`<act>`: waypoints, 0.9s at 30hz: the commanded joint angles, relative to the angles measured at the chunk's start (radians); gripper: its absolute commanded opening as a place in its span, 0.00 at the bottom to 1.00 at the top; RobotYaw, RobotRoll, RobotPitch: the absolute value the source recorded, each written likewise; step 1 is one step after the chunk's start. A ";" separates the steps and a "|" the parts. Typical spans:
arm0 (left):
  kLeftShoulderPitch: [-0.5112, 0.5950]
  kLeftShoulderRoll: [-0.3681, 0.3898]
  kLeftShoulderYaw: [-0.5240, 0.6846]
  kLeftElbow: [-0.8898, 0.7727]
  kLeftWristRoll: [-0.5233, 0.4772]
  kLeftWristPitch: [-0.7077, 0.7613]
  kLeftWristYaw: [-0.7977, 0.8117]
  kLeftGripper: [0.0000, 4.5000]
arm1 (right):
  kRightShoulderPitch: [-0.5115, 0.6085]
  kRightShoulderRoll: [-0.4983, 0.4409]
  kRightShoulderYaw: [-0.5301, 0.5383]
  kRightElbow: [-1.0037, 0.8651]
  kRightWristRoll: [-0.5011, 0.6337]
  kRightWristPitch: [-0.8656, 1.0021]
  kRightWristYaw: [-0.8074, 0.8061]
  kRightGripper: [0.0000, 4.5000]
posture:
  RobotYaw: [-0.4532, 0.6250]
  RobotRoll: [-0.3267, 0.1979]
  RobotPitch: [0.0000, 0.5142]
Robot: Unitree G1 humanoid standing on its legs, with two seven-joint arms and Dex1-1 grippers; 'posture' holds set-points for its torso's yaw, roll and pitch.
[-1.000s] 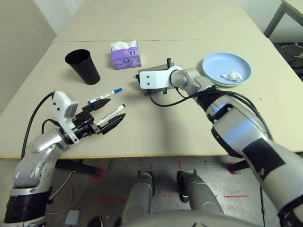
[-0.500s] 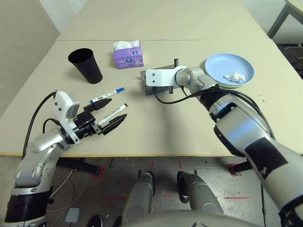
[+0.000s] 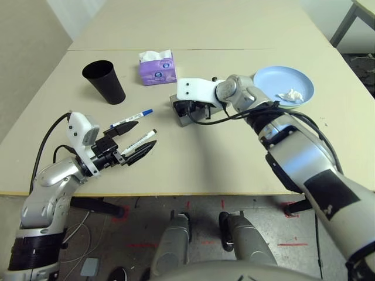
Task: Organize and tidy the items on the table.
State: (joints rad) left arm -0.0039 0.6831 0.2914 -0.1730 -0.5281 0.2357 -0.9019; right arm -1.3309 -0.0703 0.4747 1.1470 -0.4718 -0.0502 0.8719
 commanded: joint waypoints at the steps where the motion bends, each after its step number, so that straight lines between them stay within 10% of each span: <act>1: 0.008 -0.002 -0.013 0.019 0.019 -0.014 -0.008 1.00 | 0.024 0.005 0.005 0.004 0.006 -0.005 0.028 0.48 | 0.39 0.62 0.39; 9: 0.000 -0.002 -0.014 0.033 0.026 -0.024 -0.012 1.00 | 0.021 -0.012 0.008 -0.006 0.002 -0.027 0.019 0.99 | 0.38 0.62 0.38; 27: -0.029 0.001 -0.019 0.072 0.034 -0.031 -0.026 1.00 | 0.051 -0.245 -0.344 -0.592 0.425 0.473 0.309 0.99 | 0.35 0.62 0.38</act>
State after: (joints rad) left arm -0.0353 0.6840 0.2853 -0.1126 -0.5080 0.2122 -0.9206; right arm -1.3016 -0.3051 0.1608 0.6212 -0.0961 0.3641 1.1743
